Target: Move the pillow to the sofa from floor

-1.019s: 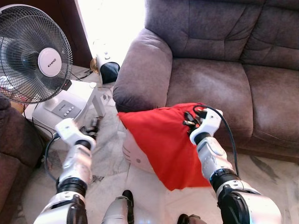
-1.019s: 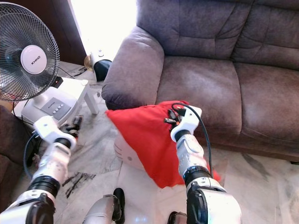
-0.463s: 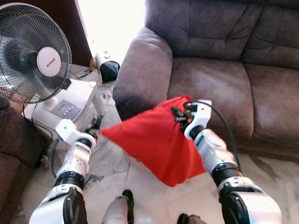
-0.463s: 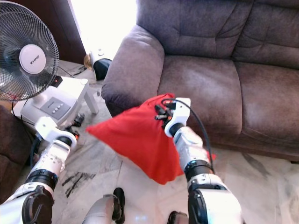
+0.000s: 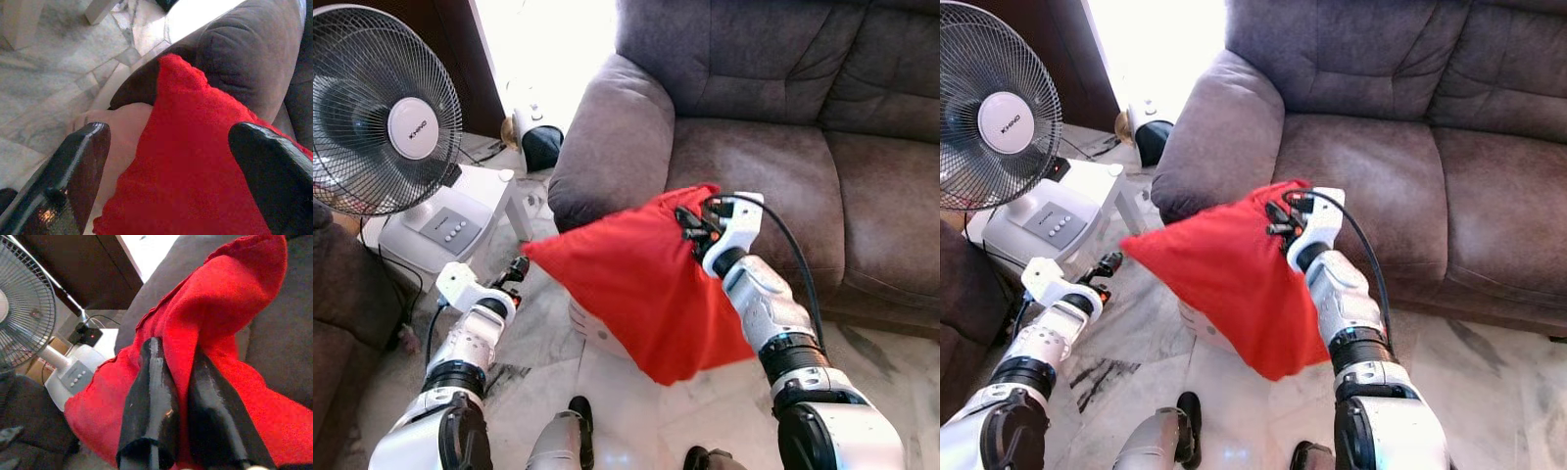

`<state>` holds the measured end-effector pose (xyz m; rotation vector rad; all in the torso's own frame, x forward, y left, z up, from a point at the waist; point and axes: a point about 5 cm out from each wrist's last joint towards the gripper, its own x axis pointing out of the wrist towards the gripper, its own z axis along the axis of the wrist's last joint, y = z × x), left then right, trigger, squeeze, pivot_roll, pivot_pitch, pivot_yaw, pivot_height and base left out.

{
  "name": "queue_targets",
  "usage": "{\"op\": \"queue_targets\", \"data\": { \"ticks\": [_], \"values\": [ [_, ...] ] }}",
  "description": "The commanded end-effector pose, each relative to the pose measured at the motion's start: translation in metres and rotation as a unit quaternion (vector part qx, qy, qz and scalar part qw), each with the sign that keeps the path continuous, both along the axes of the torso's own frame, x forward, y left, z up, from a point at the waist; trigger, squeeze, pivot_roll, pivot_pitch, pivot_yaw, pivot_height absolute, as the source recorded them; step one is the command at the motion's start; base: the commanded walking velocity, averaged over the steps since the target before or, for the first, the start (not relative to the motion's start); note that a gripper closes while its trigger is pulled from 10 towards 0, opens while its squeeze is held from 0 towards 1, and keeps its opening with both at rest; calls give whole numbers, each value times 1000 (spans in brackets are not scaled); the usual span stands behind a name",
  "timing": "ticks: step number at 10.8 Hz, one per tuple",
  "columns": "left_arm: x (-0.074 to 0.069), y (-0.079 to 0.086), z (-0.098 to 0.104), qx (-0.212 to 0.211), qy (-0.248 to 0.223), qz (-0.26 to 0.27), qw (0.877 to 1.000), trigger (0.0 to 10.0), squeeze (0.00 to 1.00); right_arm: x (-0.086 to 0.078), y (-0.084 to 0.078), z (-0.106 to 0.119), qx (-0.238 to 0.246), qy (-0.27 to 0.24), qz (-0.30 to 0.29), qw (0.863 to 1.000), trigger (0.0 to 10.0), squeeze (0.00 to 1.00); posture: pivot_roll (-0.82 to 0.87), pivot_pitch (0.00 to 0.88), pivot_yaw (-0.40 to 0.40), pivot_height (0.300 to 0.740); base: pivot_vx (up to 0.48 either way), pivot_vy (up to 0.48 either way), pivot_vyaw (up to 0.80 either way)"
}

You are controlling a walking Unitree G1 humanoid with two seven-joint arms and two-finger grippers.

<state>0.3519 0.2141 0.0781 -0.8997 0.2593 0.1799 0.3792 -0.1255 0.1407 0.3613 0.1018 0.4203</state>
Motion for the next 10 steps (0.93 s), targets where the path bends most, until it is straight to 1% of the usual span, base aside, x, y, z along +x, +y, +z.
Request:
{"op": "queue_targets", "data": {
  "ticks": [1,2,3,5,6,7,8,9,10],
  "values": [
    [-1,1,-2,-2,10,-2,1000,10000,1000,6,6,43,18,-88,20,996,10000,0,150,188,-13,726,0,0,0],
    [1,0,-2,-1,16,-1,1000,10000,0,4,8,48,28,-93,30,995,10000,0,147,187,-12,726,0,0,0],
    [2,0,-1,-10,16,4,1000,10000,0,3,9,49,25,-93,34,995,10000,0,143,185,-13,726,0,0,0],
    [6,-4,3,-17,12,10,1000,10000,0,0,10,58,35,-103,48,993,10000,0,133,183,-12,726,0,0,0],
    [9,-1,8,-25,-3,33,999,10000,0,-2,11,63,48,-107,60,991,10000,0,129,182,-12,726,0,0,0],
    [14,1,18,-45,-38,53,997,10000,0,-4,12,65,46,-112,68,990,10000,0,123,181,-13,726,0,0,0],
    [16,0,23,-62,-52,53,995,10000,0,-5,13,65,45,-111,71,990,10000,0,120,180,-11,726,0,0,0],
    [17,-4,21,-79,-44,43,995,10000,0,-7,13,67,48,-111,73,990,10000,0,112,180,-10,726,0,0,0],
    [17,-7,20,-81,-44,38,995,10000,0,-9,13,70,50,-116,79,989,10000,0,108,178,-10,726,0,0,0]
  ]
}}
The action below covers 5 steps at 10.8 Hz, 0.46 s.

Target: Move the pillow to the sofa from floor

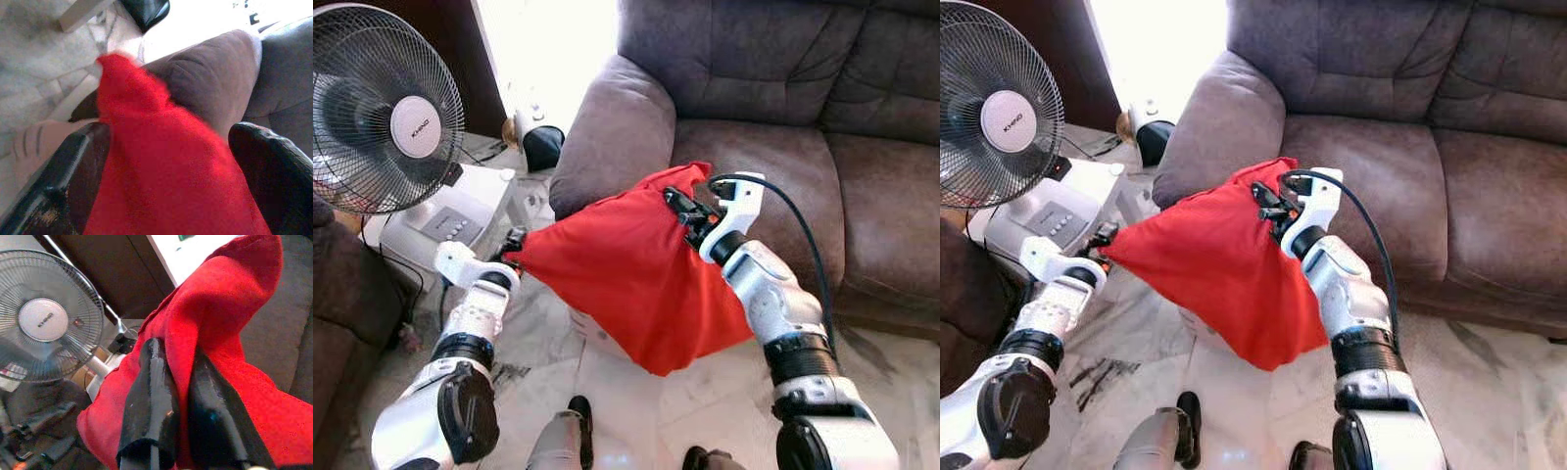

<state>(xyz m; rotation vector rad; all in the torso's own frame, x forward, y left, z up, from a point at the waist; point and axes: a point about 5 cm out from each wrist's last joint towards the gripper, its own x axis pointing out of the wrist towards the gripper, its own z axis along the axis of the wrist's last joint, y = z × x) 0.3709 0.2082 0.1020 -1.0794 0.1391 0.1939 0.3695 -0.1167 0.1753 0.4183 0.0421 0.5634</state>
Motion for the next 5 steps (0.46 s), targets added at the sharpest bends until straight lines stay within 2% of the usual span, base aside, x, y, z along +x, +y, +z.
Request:
{"op": "queue_targets", "data": {
  "ticks": [1,2,5],
  "values": [
    [-2,-4,-7,-15,22,-3,1000,10000,0,-3,5,43,29,-95,32,995,10000,0,101,181,-11,726,0,0,0],
    [-3,-5,-11,-20,45,-3,999,10000,0,-5,5,46,31,-100,36,994,10000,0,99,184,-11,726,0,0,0],
    [-3,-3,-12,-13,56,3,998,10000,0,-11,7,55,42,-112,53,991,10000,0,93,192,-9,726,0,0,0]
  ]
}}
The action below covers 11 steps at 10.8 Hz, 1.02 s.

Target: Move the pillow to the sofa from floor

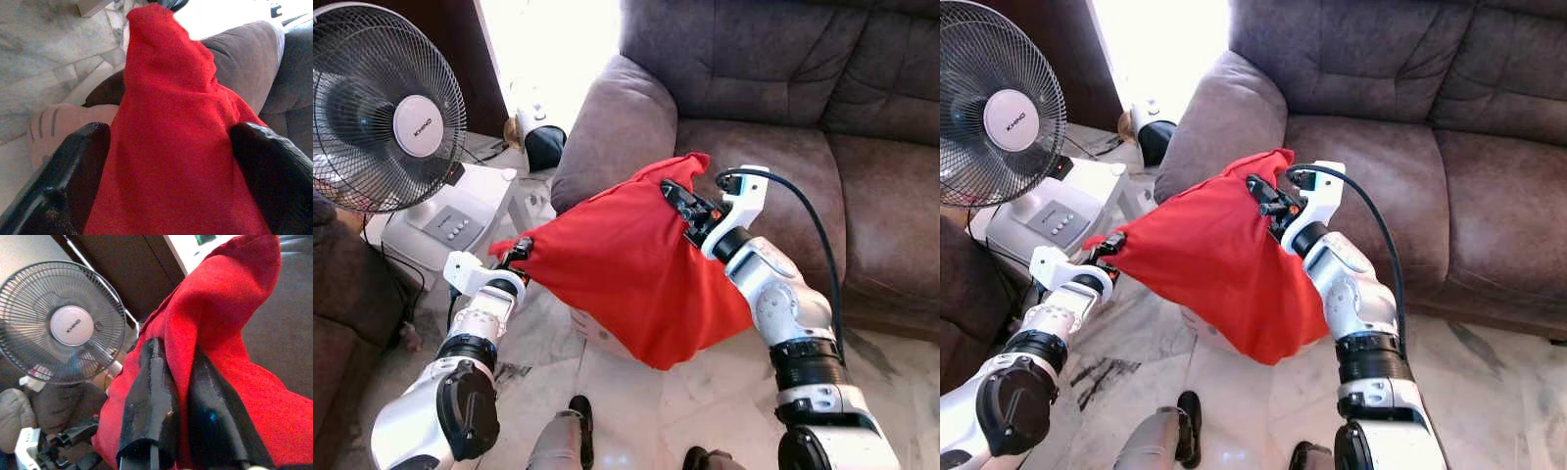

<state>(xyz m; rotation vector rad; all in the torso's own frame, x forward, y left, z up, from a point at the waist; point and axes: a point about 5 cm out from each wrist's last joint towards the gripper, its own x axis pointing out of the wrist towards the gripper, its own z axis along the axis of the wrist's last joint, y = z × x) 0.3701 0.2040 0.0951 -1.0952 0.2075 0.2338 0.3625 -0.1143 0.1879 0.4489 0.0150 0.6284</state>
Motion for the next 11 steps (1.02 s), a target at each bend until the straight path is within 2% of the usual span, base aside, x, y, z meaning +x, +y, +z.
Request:
{"op": "queue_targets", "data": {
  "ticks": [1,2,3,4,5,11],
  "values": [
    [0,2,-2,1,6,8,1000,10000,0,-7,4,46,30,-102,30,994,10000,0,88,193,-9,726,0,0,0],
    [1,2,1,-5,-2,16,1000,10000,0,-9,4,49,37,-107,38,993,10000,0,83,194,-10,726,0,0,0],
    [0,2,-1,-12,6,18,1000,7176,0,-10,3,52,47,-110,42,992,10000,0,78,195,-9,726,0,0,0],
    [-1,2,-3,-15,10,18,1000,2314,0,-12,2,55,55,-111,45,991,10000,0,76,196,-8,726,0,0,0],
    [-2,2,-5,-19,12,19,1000,0,0,-14,0,59,70,-114,52,990,10000,0,72,199,-9,726,0,0,0],
    [-5,9,-8,-19,4,29,999,0,0,-16,1,54,70,-102,57,991,10000,0,82,200,-13,726,0,0,0]
  ]
}}
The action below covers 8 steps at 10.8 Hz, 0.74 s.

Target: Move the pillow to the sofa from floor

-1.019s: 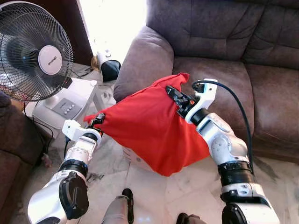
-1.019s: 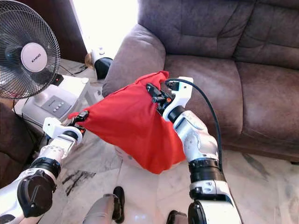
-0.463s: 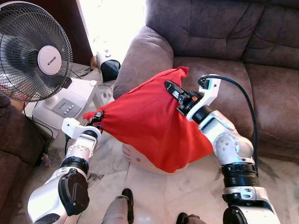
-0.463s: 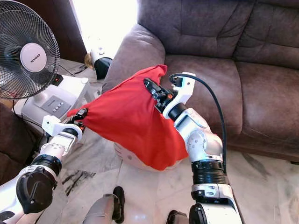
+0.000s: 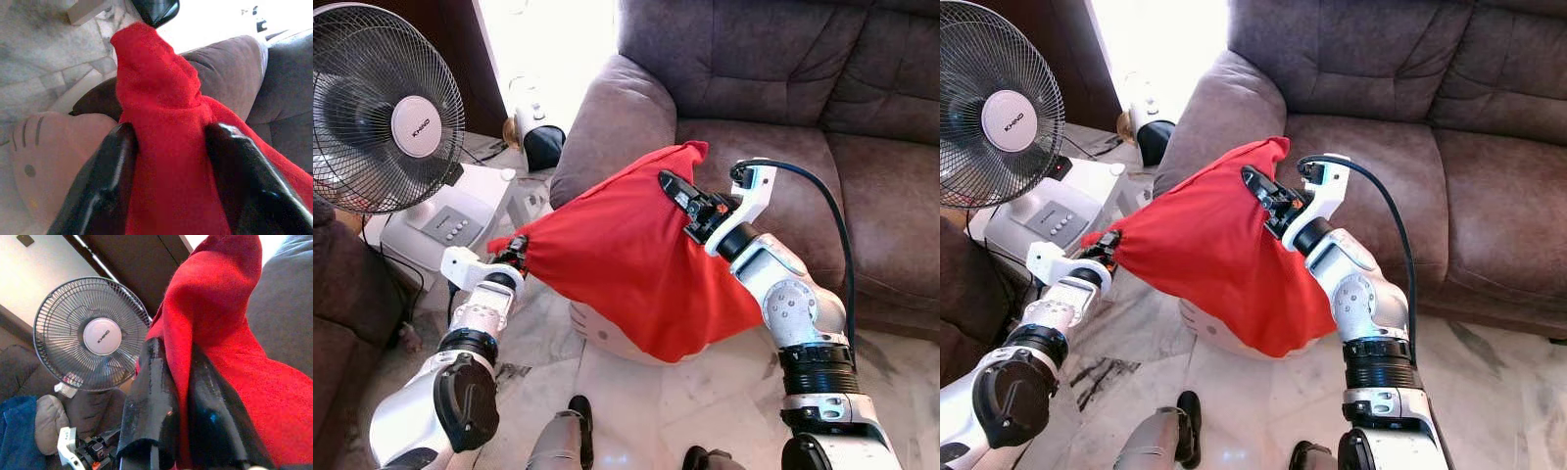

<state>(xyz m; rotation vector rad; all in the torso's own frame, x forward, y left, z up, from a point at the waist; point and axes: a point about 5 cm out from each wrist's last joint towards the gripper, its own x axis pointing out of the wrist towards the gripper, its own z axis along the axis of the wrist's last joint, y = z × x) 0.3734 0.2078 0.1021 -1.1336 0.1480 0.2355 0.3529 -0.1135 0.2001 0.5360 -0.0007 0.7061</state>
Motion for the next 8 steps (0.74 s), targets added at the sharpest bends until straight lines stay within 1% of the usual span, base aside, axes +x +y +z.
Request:
{"op": "queue_targets", "data": {
  "ticks": [1,6,8],
  "values": [
    [-9,6,-15,-3,26,10,1000,0,0,-6,0,40,28,-96,15,995,10000,0,83,200,-13,726,0,0,0],
    [-10,5,-17,-4,25,5,1000,0,0,-6,1,38,29,-95,16,995,10000,0,86,190,-11,726,0,0,0],
    [-12,8,-19,-1,26,5,1000,0,0,-5,2,38,29,-94,16,995,10000,0,91,181,-10,726,0,0,0]
  ]
}}
